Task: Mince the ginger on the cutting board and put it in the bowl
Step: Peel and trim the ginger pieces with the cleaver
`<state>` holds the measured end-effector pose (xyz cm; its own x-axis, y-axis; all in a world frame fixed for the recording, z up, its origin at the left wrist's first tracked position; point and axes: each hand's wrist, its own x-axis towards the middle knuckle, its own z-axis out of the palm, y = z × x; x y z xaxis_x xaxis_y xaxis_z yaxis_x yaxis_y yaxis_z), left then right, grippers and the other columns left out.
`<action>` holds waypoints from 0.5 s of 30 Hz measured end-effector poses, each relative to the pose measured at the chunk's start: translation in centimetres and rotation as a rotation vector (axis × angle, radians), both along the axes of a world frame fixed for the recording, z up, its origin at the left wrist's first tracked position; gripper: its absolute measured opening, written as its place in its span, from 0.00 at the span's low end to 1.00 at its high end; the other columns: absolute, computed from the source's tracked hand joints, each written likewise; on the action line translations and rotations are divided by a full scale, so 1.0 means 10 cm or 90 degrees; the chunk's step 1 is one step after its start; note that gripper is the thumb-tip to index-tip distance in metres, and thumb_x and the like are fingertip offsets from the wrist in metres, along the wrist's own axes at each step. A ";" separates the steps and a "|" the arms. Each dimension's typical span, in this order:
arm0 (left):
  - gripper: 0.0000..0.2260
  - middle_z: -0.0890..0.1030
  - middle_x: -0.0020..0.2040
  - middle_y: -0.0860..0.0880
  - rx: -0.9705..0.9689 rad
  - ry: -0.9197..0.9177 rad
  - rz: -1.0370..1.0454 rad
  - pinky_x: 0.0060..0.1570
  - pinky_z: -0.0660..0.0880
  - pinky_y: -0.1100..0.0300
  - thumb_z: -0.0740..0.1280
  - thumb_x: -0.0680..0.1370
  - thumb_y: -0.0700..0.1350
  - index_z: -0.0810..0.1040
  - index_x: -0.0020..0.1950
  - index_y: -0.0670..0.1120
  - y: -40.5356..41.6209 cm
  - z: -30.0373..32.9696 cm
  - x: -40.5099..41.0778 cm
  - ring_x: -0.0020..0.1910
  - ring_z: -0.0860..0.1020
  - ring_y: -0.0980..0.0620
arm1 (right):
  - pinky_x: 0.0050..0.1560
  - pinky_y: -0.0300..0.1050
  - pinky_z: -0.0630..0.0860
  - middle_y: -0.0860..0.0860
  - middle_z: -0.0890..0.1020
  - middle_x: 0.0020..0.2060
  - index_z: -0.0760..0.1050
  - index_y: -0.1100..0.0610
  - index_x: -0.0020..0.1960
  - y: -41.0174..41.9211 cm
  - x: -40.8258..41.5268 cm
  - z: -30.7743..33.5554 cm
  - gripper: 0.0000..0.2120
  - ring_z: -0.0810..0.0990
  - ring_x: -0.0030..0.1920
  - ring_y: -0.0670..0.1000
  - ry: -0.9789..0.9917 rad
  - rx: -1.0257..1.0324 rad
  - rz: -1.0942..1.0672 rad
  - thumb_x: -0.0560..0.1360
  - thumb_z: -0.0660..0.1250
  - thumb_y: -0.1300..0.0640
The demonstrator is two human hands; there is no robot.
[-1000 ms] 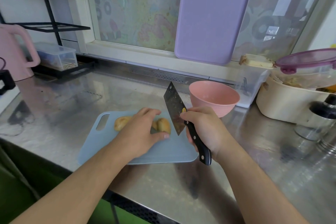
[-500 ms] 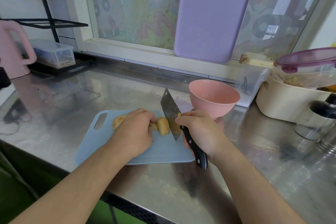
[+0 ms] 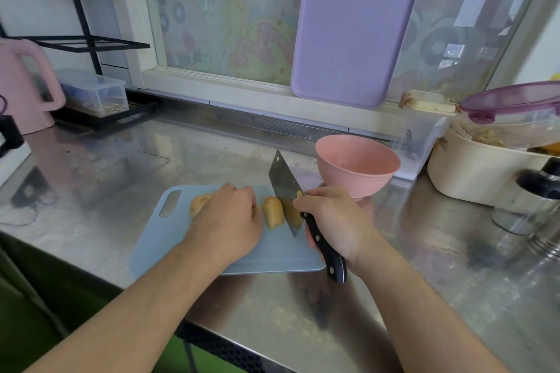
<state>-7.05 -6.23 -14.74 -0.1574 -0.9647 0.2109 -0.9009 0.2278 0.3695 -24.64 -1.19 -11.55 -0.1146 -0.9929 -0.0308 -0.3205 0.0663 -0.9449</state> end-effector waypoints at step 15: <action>0.23 0.74 0.61 0.55 0.049 0.094 -0.074 0.58 0.76 0.54 0.74 0.77 0.54 0.74 0.70 0.53 -0.05 -0.07 -0.02 0.54 0.77 0.52 | 0.30 0.44 0.64 0.56 0.71 0.22 0.72 0.57 0.31 0.02 0.07 -0.04 0.15 0.69 0.22 0.52 -0.031 0.014 0.044 0.76 0.66 0.62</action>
